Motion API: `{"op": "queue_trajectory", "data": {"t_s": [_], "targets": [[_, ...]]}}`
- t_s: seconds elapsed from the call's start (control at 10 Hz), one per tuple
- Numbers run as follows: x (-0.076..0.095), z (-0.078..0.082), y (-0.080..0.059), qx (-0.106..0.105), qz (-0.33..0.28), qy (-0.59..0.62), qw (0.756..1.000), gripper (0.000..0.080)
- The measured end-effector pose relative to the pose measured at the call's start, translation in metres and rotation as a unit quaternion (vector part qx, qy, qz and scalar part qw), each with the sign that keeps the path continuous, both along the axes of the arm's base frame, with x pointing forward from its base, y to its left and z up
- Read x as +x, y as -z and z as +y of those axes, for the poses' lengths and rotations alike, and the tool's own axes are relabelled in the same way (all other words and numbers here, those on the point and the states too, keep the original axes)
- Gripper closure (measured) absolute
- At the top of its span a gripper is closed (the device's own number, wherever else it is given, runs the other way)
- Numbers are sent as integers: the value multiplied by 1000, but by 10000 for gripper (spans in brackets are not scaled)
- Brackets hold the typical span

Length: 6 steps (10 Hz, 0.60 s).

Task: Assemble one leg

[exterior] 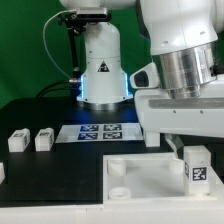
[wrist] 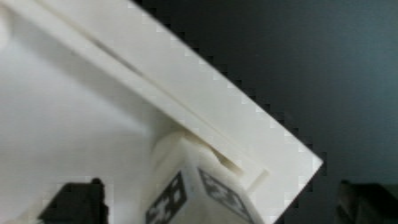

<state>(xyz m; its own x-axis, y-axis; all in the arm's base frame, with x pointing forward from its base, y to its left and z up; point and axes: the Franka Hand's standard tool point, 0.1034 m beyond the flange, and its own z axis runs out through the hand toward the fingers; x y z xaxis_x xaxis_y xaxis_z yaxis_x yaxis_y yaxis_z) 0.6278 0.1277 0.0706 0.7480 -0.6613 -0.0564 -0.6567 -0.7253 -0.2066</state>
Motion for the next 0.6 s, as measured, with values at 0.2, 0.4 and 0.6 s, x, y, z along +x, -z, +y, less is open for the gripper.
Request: {"op": "queue_trajectory", "data": {"t_s": [0.2,0.4,0.6], "targets": [[4,-9,-4,-35,-18,-140,989,150],[3,-9,2,-60,-31,-241,968,150],[3,-8,4,-61,-29,-220,973,267]]}}
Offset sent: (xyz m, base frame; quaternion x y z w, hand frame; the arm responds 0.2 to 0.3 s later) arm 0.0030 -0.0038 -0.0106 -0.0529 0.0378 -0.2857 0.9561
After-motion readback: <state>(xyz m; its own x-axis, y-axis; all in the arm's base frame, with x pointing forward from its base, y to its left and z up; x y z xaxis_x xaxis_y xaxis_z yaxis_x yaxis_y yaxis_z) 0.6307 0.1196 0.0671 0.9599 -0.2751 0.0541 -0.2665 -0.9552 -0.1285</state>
